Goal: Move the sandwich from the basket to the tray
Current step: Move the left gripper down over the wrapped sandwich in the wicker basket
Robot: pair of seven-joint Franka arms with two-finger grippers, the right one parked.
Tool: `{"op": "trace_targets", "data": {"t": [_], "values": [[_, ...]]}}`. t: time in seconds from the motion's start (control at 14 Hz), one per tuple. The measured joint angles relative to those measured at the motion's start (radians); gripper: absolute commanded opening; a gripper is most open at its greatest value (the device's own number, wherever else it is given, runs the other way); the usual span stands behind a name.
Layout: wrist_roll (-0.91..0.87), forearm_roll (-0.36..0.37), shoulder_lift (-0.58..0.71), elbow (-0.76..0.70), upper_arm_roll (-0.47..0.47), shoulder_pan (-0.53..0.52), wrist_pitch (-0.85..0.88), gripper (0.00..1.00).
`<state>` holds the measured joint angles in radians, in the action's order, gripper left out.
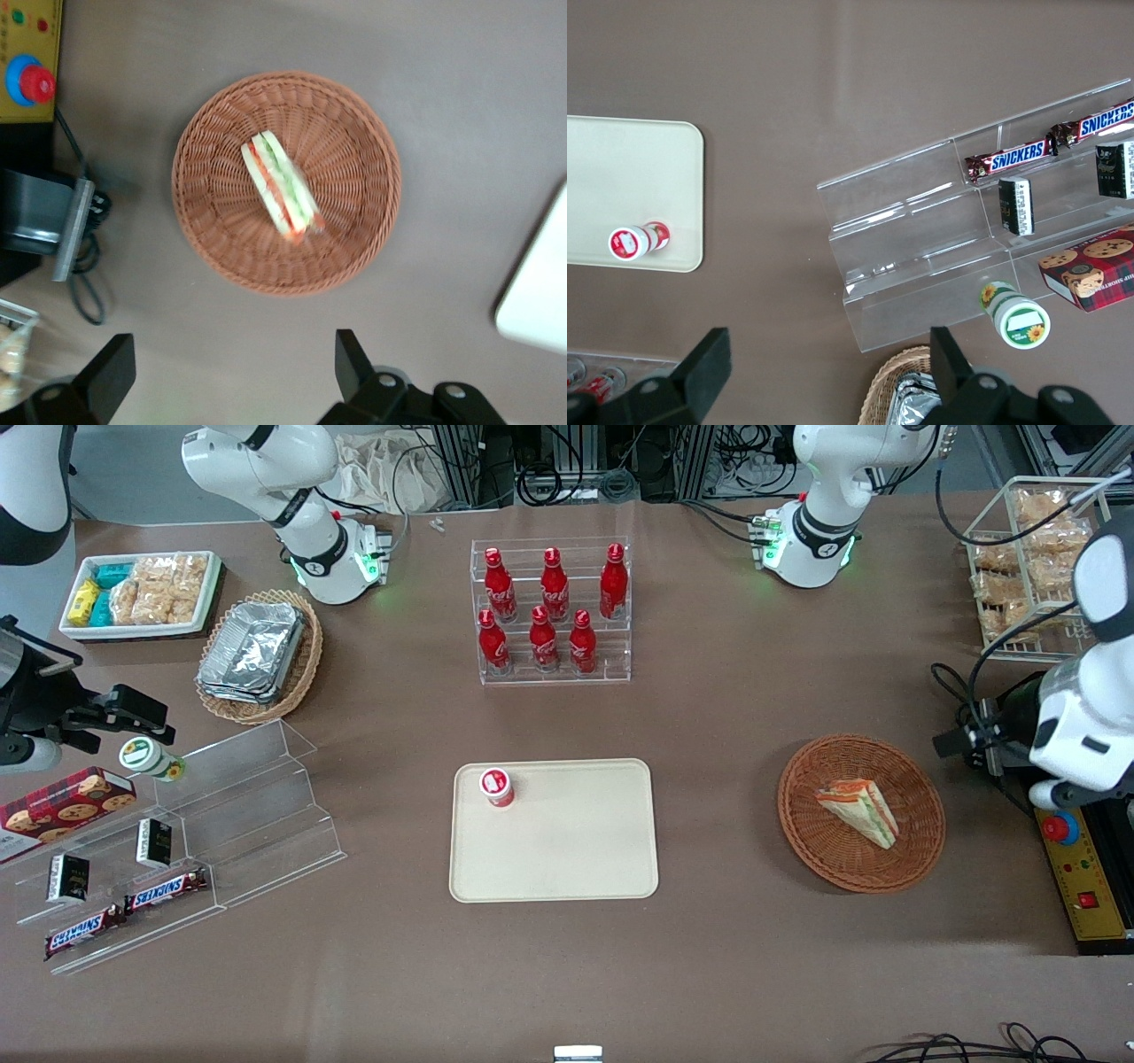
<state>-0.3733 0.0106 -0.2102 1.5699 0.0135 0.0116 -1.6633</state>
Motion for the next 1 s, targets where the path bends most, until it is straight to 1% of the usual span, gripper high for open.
{"op": "trace_targets", "data": {"t": [0.14,0.29,0.57,0.79,1.0], "values": [[-0.101,0.0,-0.018,0.08,0.002,0.003,-0.114,1.0],[-0.227,-0.007,-0.056,0.137,0.001,0.004,-0.19,1.0],[-0.53,-0.013,-0.176,0.158,0.001,0.004,-0.336,1.0],[-0.597,-0.013,-0.213,0.168,0.001,0.005,-0.366,1.0],[-0.606,-0.014,-0.215,0.233,0.001,0.005,-0.431,1.0]]}}
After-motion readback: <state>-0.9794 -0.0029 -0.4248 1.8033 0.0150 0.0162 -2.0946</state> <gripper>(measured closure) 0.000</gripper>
